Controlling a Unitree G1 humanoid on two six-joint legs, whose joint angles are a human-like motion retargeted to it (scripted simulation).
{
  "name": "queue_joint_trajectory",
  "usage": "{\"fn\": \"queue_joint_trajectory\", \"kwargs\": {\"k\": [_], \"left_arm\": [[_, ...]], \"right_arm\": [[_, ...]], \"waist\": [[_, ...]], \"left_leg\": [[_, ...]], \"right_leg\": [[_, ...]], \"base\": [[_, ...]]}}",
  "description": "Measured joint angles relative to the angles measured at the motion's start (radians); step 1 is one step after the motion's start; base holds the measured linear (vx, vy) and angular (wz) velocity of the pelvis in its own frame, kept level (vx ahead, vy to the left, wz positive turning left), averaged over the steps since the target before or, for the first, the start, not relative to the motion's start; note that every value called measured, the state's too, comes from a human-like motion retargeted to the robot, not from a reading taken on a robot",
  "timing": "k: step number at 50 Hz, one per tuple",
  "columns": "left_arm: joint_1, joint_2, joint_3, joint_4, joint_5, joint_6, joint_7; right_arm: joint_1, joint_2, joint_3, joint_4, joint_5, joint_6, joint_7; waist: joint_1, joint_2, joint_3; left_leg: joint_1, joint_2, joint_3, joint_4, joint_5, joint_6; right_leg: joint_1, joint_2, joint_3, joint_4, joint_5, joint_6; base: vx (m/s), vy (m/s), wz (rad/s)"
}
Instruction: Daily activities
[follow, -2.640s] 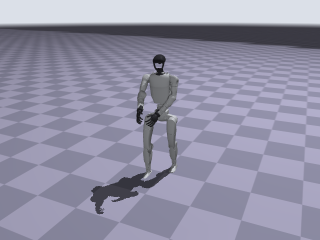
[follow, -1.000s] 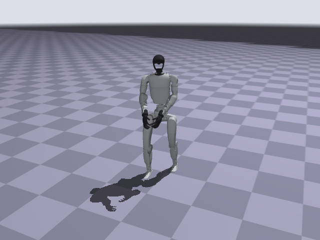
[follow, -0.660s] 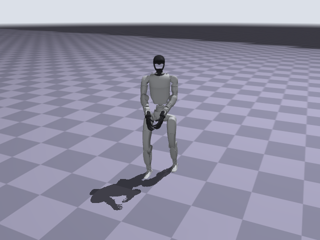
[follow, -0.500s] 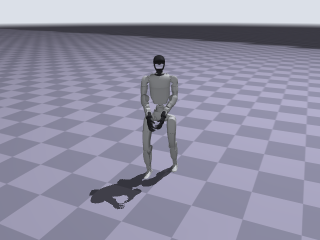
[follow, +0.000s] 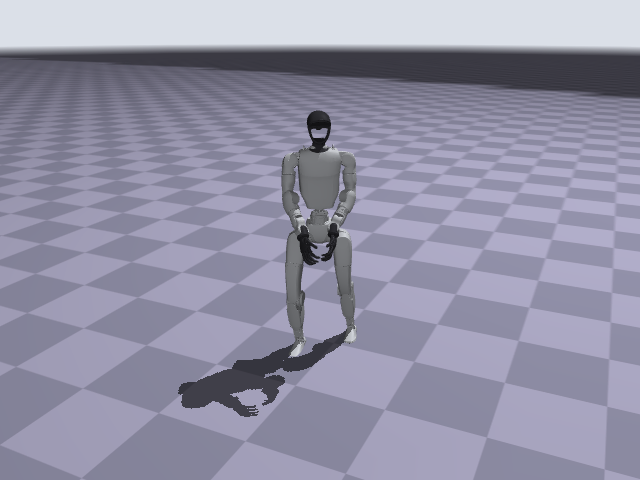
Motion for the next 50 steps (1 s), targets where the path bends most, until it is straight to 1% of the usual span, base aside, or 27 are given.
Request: {"fn": "queue_joint_trajectory", "kwargs": {"k": [7,13,16,20,25,28,32,37,40,43,45,47,50], "left_arm": [[0.001,0.004,0.010,0.014,0.032,-0.014,0.015],[0.002,0.014,0.015,0.036,0.078,-0.030,0.038],[0.009,0.041,0.019,0.062,0.114,-0.038,0.057],[0.024,0.070,0.025,0.082,0.187,-0.048,0.087],[0.060,0.103,0.041,0.091,0.318,-0.048,0.127],[0.094,0.127,0.054,0.098,0.404,-0.043,0.143],[0.145,0.157,0.071,0.116,0.508,-0.036,0.149],[0.204,0.182,0.093,0.157,0.599,-0.028,0.129],[0.227,0.189,0.102,0.189,0.634,-0.024,0.108],[0.239,0.191,0.107,0.222,0.654,-0.017,0.080],[0.249,0.185,0.103,0.241,0.666,-0.011,0.063],[0.252,0.183,0.104,0.256,0.671,-0.005,0.048],[0.243,0.186,0.115,0.269,0.670,0.000,0.027]], "right_arm": [[-0.016,0.013,0.005,-0.001,-0.010,-0.014,-0.024],[-0.111,0.003,-0.005,-0.001,-0.040,-0.028,-0.060],[-0.163,-0.021,-0.013,-0.011,-0.059,-0.034,-0.084],[-0.232,-0.062,-0.028,-0.045,-0.089,-0.043,-0.121],[-0.312,-0.139,-0.053,-0.138,-0.126,-0.056,-0.176],[-0.353,-0.191,-0.070,-0.208,-0.154,-0.063,-0.203],[-0.396,-0.255,-0.096,-0.288,-0.189,-0.070,-0.228],[-0.427,-0.312,-0.138,-0.326,-0.211,-0.070,-0.231],[-0.432,-0.328,-0.164,-0.310,-0.207,-0.068,-0.218],[-0.424,-0.332,-0.187,-0.285,-0.193,-0.071,-0.192],[-0.401,-0.329,-0.200,-0.271,-0.186,-0.076,-0.172],[-0.377,-0.324,-0.209,-0.264,-0.184,-0.081,-0.149],[-0.349,-0.321,-0.219,-0.265,-0.184,-0.087,-0.118]], "waist": [[0.000,-0.001,0.000],[0.003,0.003,-0.004],[0.006,0.007,-0.006],[0.008,0.011,-0.012],[0.005,0.018,-0.023],[0.007,0.023,-0.032],[0.017,0.032,-0.042],[0.038,0.042,-0.050],[0.048,0.045,-0.050],[0.044,0.046,-0.041],[0.016,0.032,-0.031],[-0.007,0.010,-0.026],[-0.022,-0.003,-0.025]], "left_leg": [[-0.024,0.009,-0.008,0.016,0.003,-0.010],[-0.053,0.017,0.001,0.028,0.015,-0.027],[-0.069,0.020,0.021,0.035,0.026,-0.037],[-0.093,0.022,0.081,0.047,0.046,-0.050],[-0.126,0.023,0.223,0.044,0.086,-0.057],[-0.147,0.019,0.294,0.016,0.114,-0.053],[-0.167,0.006,0.335,-0.039,0.144,-0.040],[-0.173,-0.017,0.332,-0.101,0.157,-0.012],[-0.168,-0.034,0.312,-0.125,0.160,0.006],[-0.152,-0.060,0.273,-0.137,0.165,0.021],[-0.141,-0.104,0.216,-0.140,0.176,0.028],[-0.132,-0.147,0.172,-0.149,0.187,0.035],[-0.123,-0.170,0.129,-0.169,0.202,0.036]], "right_leg": [[-0.002,-0.004,-0.018,0.004,-0.006,-0.006],[0.003,-0.009,-0.044,-0.016,-0.001,-0.009],[0.009,-0.015,-0.063,-0.037,0.006,-0.008],[0.019,-0.028,-0.097,-0.076,0.022,-0.003],[0.029,-0.057,-0.156,-0.132,0.052,0.010],[0.030,-0.076,-0.192,-0.161,0.072,0.020],[0.027,-0.098,-0.234,-0.180,0.094,0.033],[0.015,-0.136,-0.269,-0.149,0.103,0.044],[-0.006,-0.175,-0.270,-0.071,0.102,0.043],[-0.056,-0.228,-0.216,0.074,0.125,0.049],[-0.121,-0.209,-0.044,0.155,0.072,0.118],[-0.172,-0.194,0.080,0.223,0.005,0.159],[-0.204,-0.195,0.125,0.247,-0.002,0.166]], "base": [[0.02,-0.03,0.28],[0.01,-0.02,0.39],[0.01,0.01,0.50],[0.01,0.04,0.61],[0.01,0.08,0.76],[0.01,0.12,0.75],[0.01,0.15,0.67],[-0.01,0.17,0.64],[-0.03,0.17,0.72],[-0.03,0.16,1.02],[-0.03,0.12,1.73],[0.01,0.09,1.48],[0.05,0.07,0.97]]}}
